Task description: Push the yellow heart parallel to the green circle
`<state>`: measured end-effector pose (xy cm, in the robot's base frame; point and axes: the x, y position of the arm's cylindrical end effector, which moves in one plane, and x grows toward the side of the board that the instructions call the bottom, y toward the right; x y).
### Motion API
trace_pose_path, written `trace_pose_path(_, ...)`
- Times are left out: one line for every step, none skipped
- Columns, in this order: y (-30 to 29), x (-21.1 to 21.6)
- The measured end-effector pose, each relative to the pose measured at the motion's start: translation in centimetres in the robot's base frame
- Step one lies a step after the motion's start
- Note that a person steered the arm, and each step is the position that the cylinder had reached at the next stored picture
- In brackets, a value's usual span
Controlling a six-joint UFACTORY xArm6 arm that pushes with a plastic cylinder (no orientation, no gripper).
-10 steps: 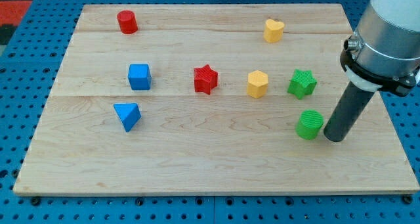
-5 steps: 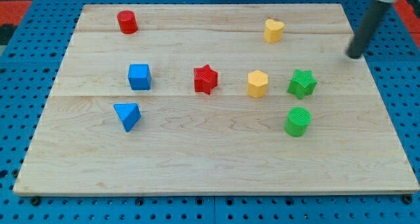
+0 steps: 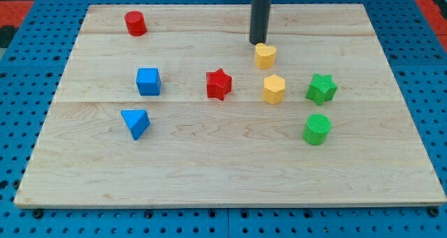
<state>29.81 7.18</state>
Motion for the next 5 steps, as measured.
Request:
trace_pose_path(0.9, 2.6)
trace_pose_path(-3.5, 6.9)
trace_pose_path(-5.2, 10.5)
trace_pose_path(-5.2, 13.0)
trace_pose_path(-5.2, 15.4)
